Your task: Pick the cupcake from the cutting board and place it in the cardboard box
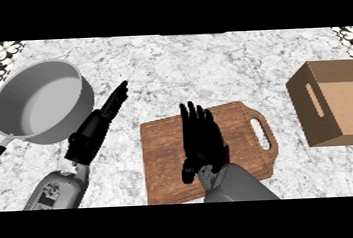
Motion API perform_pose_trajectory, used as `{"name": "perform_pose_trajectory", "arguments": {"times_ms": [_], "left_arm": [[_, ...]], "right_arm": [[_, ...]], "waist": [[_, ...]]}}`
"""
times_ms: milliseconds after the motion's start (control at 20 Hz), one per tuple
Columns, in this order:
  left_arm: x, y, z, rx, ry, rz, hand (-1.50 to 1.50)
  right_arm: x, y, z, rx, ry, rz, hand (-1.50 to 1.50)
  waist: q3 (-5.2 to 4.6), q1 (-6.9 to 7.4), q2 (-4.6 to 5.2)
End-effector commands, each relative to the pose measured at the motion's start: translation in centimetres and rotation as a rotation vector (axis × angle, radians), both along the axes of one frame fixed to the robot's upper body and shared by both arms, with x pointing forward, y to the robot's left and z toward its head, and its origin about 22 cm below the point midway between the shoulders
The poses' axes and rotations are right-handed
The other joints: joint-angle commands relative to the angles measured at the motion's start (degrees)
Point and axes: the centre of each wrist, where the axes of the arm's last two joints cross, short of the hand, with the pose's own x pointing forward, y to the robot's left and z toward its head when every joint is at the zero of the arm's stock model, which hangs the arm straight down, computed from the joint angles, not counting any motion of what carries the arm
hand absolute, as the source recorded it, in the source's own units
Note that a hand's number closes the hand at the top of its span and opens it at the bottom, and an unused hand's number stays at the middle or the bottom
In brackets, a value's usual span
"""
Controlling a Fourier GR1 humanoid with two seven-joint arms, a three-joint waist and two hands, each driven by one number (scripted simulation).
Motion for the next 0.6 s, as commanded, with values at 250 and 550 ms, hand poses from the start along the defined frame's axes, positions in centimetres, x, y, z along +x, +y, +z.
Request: {"name": "perform_pose_trajectory", "arguments": {"times_ms": [250, 550], "left_arm": [[0.5, 0.2, 0.1, -0.003, 0.005, 0.011, 0.00], [0.1, 2.0, 1.3, 0.007, -0.001, -0.006, 0.00]], "right_arm": [[-0.2, -0.5, -2.4, -0.023, 0.053, -0.019, -1.50], [1.9, -0.1, -2.9, -0.083, 0.055, -0.037, -1.50]], "waist": [[0.00, -0.16, -0.02], [0.00, 0.20, 0.01]]}}
